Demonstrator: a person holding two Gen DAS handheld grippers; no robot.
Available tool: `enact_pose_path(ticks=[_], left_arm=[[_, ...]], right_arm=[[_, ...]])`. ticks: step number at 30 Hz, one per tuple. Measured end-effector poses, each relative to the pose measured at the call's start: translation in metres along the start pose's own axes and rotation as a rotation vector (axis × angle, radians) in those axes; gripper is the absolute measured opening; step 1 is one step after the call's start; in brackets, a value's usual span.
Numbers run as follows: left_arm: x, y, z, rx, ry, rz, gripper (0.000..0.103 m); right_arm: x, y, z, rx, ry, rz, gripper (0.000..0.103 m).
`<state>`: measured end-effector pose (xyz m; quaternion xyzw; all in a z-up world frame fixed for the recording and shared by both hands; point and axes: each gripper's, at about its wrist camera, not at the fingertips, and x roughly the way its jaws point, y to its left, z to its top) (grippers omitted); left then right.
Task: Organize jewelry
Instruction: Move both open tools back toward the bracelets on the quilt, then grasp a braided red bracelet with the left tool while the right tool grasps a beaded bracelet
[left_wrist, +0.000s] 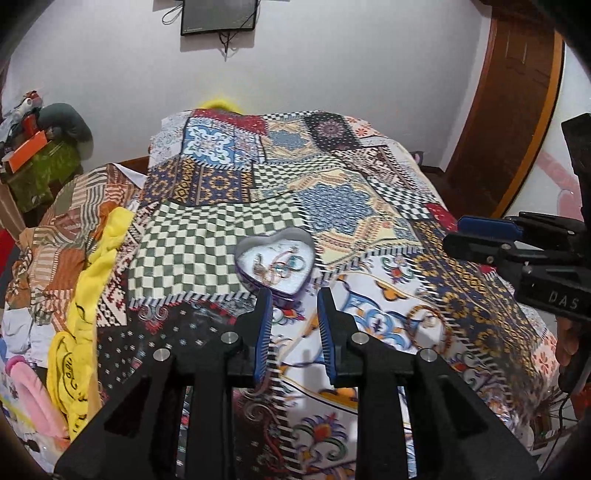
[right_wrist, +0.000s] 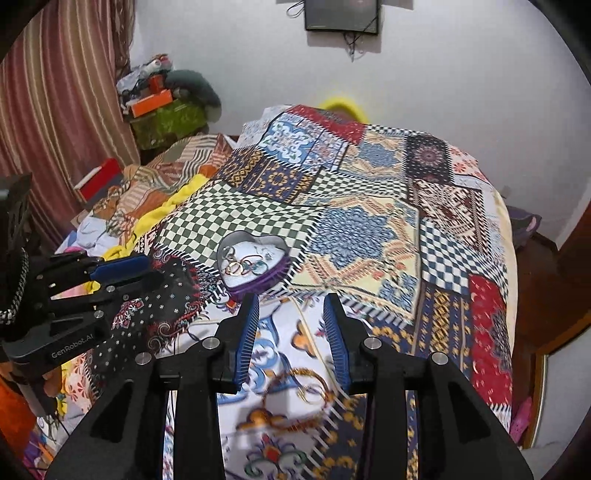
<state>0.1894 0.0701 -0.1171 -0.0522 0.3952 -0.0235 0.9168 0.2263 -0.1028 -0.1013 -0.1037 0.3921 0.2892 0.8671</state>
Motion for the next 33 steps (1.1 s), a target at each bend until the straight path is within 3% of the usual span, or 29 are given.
enact_pose_path(ticks=[6, 20, 31, 33], left_arm=[[0.010, -0.020, -0.013, 0.006, 0.039, -0.038, 0.024], [0.054, -0.068, -0.033, 0.083, 0.139, -0.117, 0.024], [0.058, -0.059, -0.037, 0.055, 0.120, -0.107, 0.024], [0.056, -0.052, -0.039, 0.043, 0.120, -0.102, 0.024]], right_arm=[[-0.015, -0.025, -0.023, 0.047, -0.010, -0.021, 0.036], [0.005, -0.059, -0.079, 0.130, 0.104, 0.015, 0.036], [0.019, -0.026, -0.072, 0.045, 0.103, 0.137, 0.036], [0.025, -0.022, -0.070, 0.023, 0.108, 0.142, 0.025]])
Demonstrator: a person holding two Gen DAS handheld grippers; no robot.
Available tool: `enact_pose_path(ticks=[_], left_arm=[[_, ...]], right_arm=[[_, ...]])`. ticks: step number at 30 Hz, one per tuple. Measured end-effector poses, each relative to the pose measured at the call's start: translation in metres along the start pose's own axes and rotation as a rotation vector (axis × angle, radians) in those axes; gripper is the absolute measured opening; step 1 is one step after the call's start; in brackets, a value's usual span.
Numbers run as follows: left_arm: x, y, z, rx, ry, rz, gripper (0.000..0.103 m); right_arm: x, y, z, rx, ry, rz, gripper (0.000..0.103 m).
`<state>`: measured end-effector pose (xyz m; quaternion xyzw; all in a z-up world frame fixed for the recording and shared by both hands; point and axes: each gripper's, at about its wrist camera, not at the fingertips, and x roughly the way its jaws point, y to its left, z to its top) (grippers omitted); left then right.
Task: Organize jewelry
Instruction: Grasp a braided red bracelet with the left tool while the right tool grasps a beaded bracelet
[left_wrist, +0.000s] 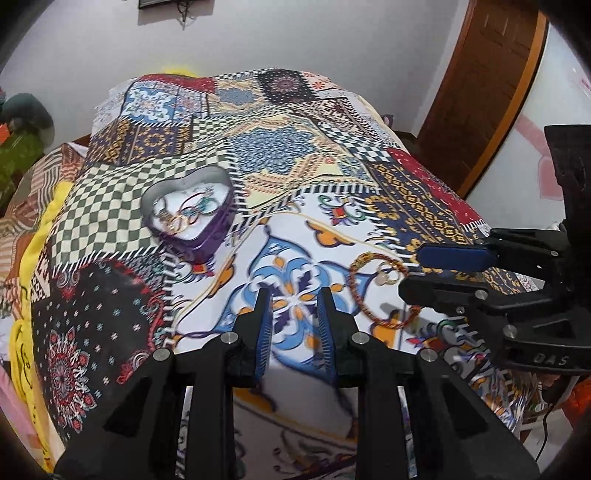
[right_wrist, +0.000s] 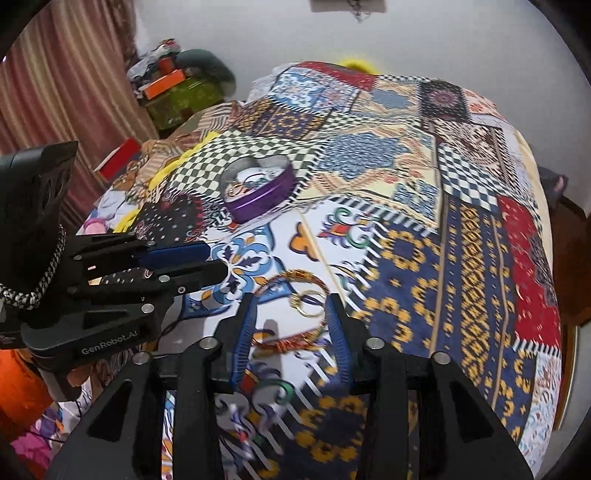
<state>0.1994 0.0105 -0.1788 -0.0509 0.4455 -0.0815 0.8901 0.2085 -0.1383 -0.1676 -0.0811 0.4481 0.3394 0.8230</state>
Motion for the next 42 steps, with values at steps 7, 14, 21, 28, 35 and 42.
enact_pose_path(ticks=[7, 14, 21, 28, 35, 42], left_arm=[[0.000, 0.011, -0.007, -0.015, 0.002, 0.004, 0.024], [0.002, 0.005, -0.006, -0.006, 0.007, -0.023, 0.024], [0.006, -0.009, 0.004, 0.011, 0.015, -0.060, 0.024], [0.017, -0.023, 0.009, 0.029, 0.028, -0.075, 0.024], [0.036, -0.033, 0.013, 0.052, 0.062, -0.059, 0.003], [0.029, -0.031, 0.013, 0.048, 0.036, -0.031, 0.001]], right_arm=[[0.027, 0.006, 0.004, -0.056, 0.074, -0.057, 0.016], [0.026, 0.002, 0.004, -0.045, 0.060, -0.067, 0.008], [0.000, 0.001, 0.007, -0.016, -0.015, -0.041, 0.007], [-0.017, -0.013, 0.006, 0.019, -0.061, -0.071, 0.007], [-0.019, -0.026, -0.002, 0.058, -0.058, -0.081, 0.007], [-0.024, -0.030, -0.006, 0.076, -0.062, -0.078, 0.007]])
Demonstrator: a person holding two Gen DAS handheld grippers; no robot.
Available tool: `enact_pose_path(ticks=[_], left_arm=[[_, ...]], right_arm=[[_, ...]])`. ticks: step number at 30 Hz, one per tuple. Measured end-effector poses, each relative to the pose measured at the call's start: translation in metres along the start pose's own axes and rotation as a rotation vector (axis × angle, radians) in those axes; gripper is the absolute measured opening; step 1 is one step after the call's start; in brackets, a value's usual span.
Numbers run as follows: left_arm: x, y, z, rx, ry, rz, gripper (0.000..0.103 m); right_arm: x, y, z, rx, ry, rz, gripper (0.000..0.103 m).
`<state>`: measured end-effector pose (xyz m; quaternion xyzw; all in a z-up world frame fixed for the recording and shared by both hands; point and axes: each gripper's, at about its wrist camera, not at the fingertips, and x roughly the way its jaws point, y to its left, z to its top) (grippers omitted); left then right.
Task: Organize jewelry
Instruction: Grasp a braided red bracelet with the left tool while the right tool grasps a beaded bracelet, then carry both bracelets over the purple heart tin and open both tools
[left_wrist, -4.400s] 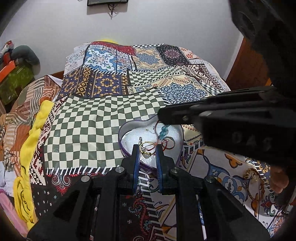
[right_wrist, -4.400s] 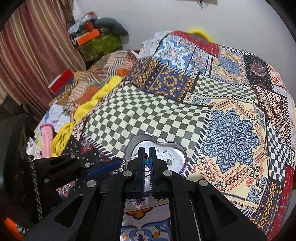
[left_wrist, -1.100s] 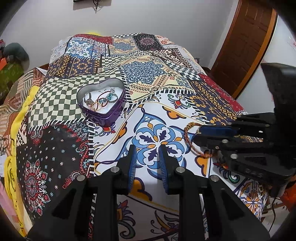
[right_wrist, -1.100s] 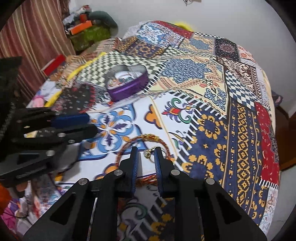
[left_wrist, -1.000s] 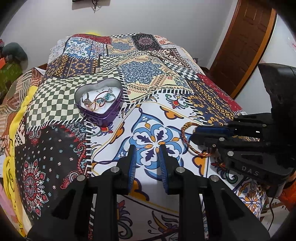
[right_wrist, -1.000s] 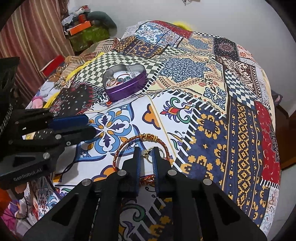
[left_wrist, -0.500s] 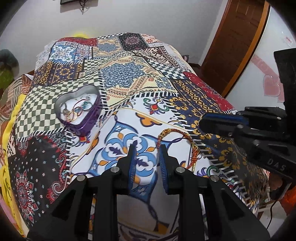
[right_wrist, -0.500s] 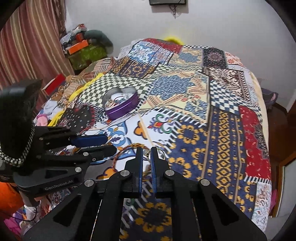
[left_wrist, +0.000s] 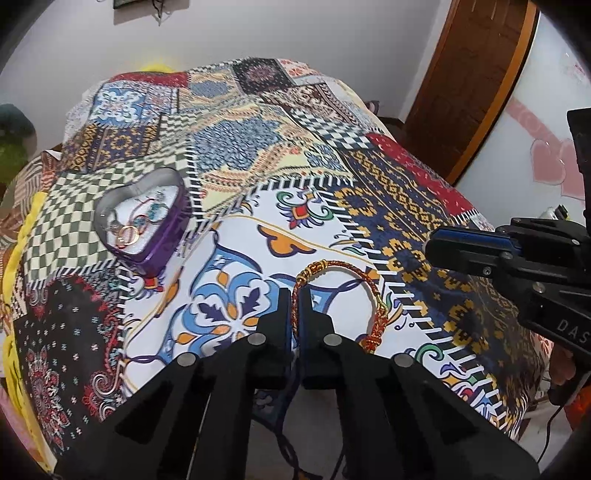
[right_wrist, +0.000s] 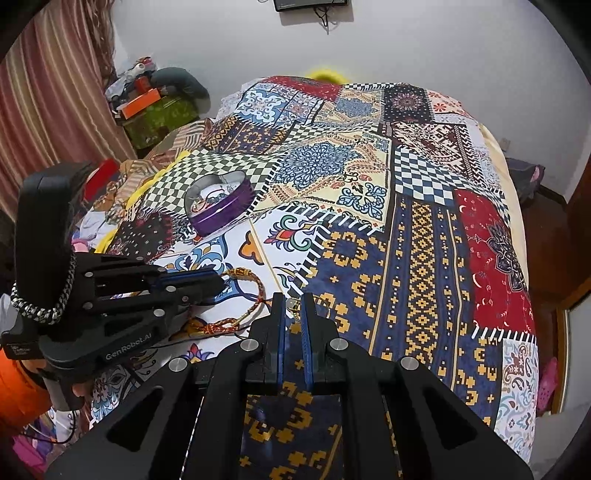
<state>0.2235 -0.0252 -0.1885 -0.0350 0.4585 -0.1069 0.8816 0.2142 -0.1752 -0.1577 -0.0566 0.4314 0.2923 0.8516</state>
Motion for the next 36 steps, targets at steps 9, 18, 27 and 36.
enact_pose_path(ticks=[9, 18, 27, 36], left_arm=[[-0.038, 0.019, 0.007, -0.038, -0.087, 0.036, 0.001], [-0.070, 0.054, 0.018, -0.079, -0.172, 0.106, 0.001], [-0.076, 0.085, 0.014, -0.119, -0.195, 0.146, 0.001], [-0.054, 0.116, 0.010, -0.165, -0.176, 0.161, 0.001]], right_arm=[[-0.009, 0.019, 0.019, -0.037, -0.049, 0.012, 0.007], [-0.009, 0.046, 0.045, -0.088, -0.094, 0.046, 0.007], [0.013, 0.072, 0.057, -0.127, -0.089, 0.083, 0.007], [0.051, 0.079, 0.060, -0.127, -0.020, 0.110, 0.007]])
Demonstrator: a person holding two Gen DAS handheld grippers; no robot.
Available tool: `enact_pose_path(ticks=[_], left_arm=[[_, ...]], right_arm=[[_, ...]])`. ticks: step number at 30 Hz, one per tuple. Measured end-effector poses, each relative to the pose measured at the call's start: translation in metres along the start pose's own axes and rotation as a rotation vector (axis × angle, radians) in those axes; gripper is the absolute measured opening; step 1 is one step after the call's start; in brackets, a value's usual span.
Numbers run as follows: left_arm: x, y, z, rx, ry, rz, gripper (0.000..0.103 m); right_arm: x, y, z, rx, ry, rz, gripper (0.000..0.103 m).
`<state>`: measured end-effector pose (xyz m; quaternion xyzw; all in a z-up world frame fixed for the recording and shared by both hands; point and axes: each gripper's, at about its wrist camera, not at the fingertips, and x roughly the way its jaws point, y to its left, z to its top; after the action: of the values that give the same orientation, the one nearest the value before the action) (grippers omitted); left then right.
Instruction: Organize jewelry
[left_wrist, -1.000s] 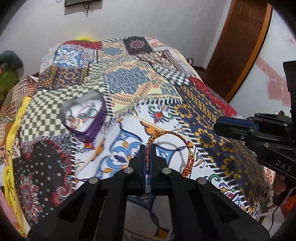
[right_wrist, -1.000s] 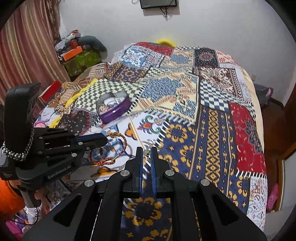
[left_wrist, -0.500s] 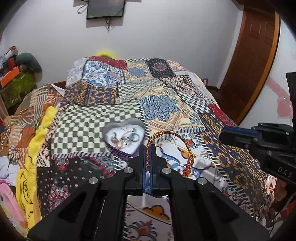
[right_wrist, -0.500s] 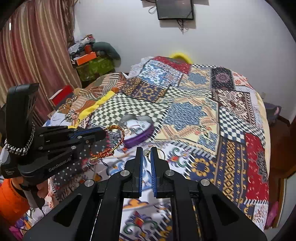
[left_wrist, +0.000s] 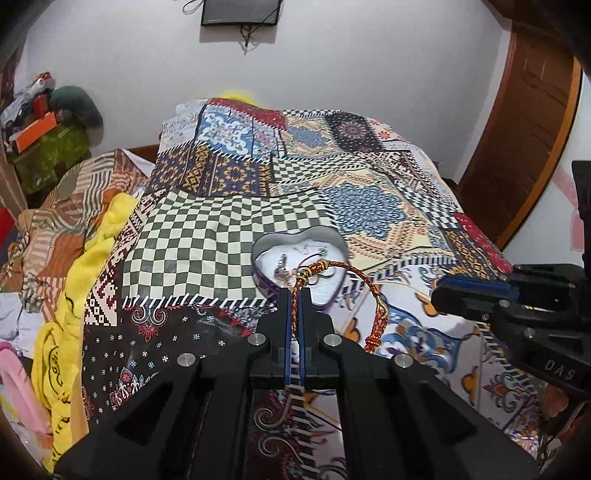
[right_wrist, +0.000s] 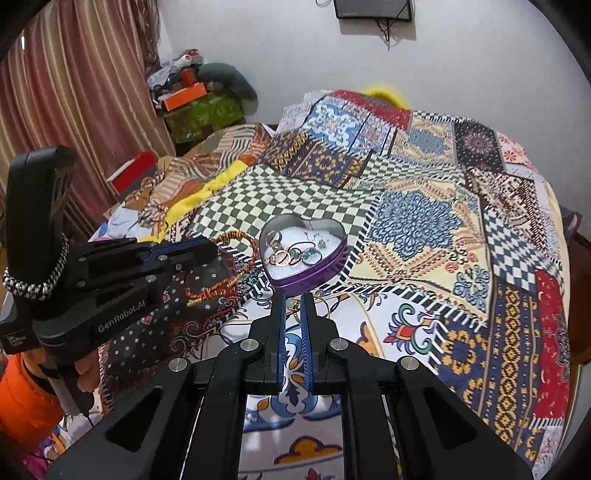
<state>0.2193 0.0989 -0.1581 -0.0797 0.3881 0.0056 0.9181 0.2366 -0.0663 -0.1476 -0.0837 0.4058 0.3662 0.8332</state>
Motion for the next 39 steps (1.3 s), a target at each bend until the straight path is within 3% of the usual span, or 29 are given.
enact_pose_path(ticks=[17, 25, 34, 39], left_arm=[[0.061, 0.025, 0.032, -0.002, 0.047, -0.002, 0.001], [0.088, 0.029, 0.032, -0.008, 0.099, 0.001, 0.001], [0.090, 0.029, 0.034, -0.001, 0.104, -0.013, 0.001], [0.087, 0.025, 0.032, 0.028, 0.104, 0.028, 0.002]], right_arm=[[0.047, -0.010, 0.051, -0.009, 0.051, 0.015, 0.007], [0.084, -0.018, 0.064, 0.012, 0.148, 0.039, 0.007], [0.110, -0.019, 0.069, 0.027, 0.219, 0.054, 0.007], [0.108, -0.018, 0.069, 0.035, 0.224, 0.080, 0.008]])
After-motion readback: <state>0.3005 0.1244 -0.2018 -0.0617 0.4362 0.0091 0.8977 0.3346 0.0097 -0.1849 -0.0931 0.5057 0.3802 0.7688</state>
